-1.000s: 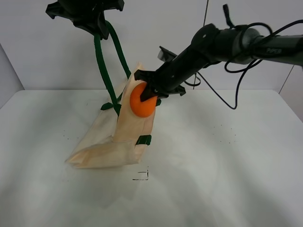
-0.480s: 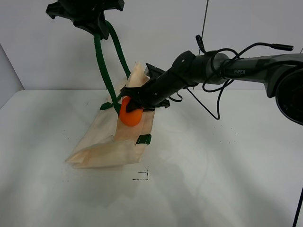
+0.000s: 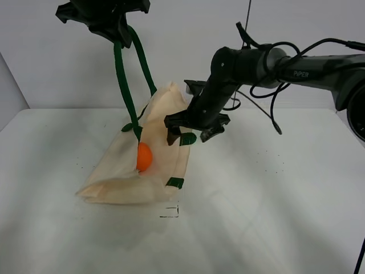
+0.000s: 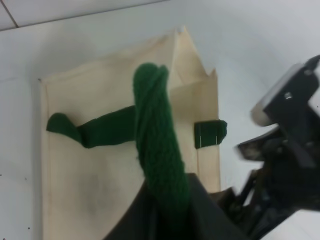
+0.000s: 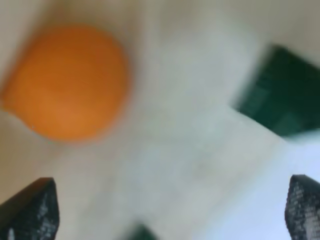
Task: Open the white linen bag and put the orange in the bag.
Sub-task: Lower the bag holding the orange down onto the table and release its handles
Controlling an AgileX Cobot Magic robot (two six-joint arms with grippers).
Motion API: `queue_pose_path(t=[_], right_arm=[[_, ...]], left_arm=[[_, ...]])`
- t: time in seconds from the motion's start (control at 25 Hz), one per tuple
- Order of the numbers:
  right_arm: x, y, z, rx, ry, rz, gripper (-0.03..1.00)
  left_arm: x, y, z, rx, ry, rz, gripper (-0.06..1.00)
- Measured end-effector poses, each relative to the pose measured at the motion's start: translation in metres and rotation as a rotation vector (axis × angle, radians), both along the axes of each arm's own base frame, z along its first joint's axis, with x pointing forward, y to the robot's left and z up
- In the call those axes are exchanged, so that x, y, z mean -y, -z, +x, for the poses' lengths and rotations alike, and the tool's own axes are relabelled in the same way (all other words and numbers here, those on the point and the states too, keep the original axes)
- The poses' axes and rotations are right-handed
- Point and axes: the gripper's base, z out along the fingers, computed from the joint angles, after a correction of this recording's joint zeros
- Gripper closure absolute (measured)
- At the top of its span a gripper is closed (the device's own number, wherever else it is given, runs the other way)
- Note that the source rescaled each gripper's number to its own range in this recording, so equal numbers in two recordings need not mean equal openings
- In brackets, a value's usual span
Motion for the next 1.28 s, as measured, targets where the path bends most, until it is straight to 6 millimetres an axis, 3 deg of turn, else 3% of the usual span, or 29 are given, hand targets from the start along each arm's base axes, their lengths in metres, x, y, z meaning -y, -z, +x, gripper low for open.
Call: queue_pose_path(t=[0.16,0.36,0.72,0.84,1.0,1.28], right_arm=[[0.026,-0.011,0.01,-0.002,0.047,-0.162,-0.03],[0.066,-0.011,0.024,-0.035,0.123,-0.225,-0.03],[0.177,-0.009,0.044,-0.133,0.291,-0.286,-0.03],[0.205,-0.009,0.045,-0.163,0.337,-0.295,-0.03],[0.22,-0.009,0.045,-0.17,0.355,-0.296,-0.03],[0.219,-0.017,0.038,-0.17,0.353,-0.278,-0.03]], left_arm=[[0.0,0.0,0.0,0.0,0.0,0.0,0.94],[0.0,0.0,0.0,0.0,0.0,0.0,0.94],[0.0,0.0,0.0,0.0,0.0,0.0,0.94],[0.0,0.0,0.0,0.0,0.0,0.0,0.94],[0.0,0.0,0.0,0.0,0.0,0.0,0.94],[0.0,0.0,0.0,0.0,0.0,0.0,0.94]])
